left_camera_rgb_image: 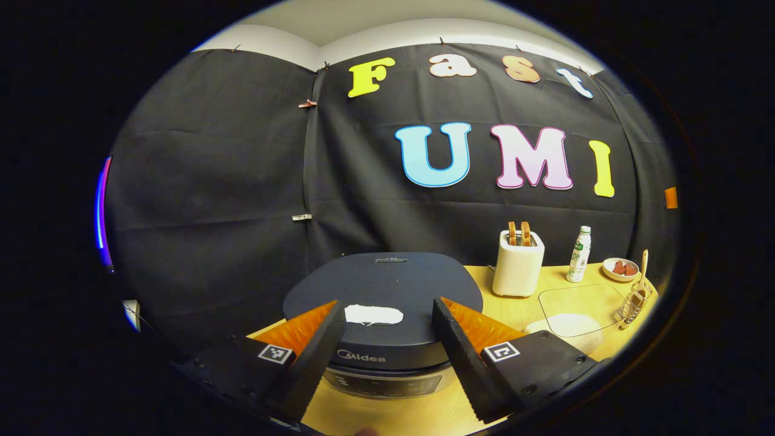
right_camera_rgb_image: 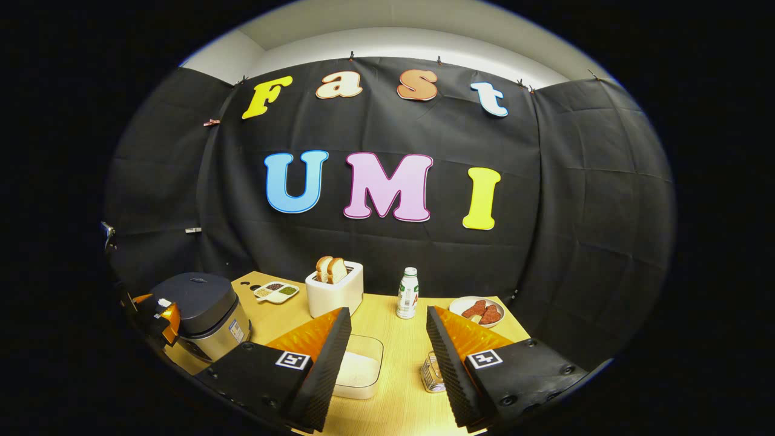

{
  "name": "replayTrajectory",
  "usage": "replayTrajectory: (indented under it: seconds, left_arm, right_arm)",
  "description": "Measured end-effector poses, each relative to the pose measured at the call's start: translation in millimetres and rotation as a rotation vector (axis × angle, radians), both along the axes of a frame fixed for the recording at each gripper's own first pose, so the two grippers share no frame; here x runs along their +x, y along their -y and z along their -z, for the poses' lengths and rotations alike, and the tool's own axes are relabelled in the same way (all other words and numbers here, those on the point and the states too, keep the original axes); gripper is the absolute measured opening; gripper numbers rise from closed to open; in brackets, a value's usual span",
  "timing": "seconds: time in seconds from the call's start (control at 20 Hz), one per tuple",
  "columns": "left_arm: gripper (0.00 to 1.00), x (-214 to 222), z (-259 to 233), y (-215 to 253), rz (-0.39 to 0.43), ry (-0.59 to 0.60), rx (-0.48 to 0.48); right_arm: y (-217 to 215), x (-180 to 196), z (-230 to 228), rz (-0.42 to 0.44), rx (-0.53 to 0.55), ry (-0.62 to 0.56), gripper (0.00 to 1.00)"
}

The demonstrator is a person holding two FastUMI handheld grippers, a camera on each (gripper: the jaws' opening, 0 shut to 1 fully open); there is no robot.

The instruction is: Close the left gripper, press the button to open the rice cooker; take a wooden spoon from the chopstick holder with the right hand, scoop a spoonful of rice and pour it into the rice cooker, then put the wooden spoon back into the chopstick holder.

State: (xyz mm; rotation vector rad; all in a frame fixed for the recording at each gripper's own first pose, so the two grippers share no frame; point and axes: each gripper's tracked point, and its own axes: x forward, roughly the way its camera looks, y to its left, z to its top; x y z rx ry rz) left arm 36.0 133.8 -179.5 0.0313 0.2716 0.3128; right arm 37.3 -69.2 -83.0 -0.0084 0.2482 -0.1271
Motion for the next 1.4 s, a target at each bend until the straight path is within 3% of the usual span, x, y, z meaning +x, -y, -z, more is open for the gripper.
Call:
replayTrajectory:
  seconds: [0.35,0.8,0.9,1.15,1.4]
  left_arm:
    - [1.0,-2,2,1,-0.011,0.069,0.003]
    - [0.99,-1,8,1,-0.002,0.02,0.009]
    - [0.98,0,4,3,0.018,-0.014,0.037]
    - [0.91,7,-36,8,0.012,0.049,0.04]
    - [0.92,15,-73,56,0.13,0.08,0.029]
  right_arm:
    - [5,0,0,0.006,-0.002,-0.002,0.79]
    - [1,4,-1,-0.004,0.002,0.0,0.79]
    - [1,4,-2,-0.003,0.01,0.005,0.79]
    - [1,4,-3,0.008,0.042,0.013,0.79]
    - [0,-4,-8,-0.01,0.047,0.029,0.79]
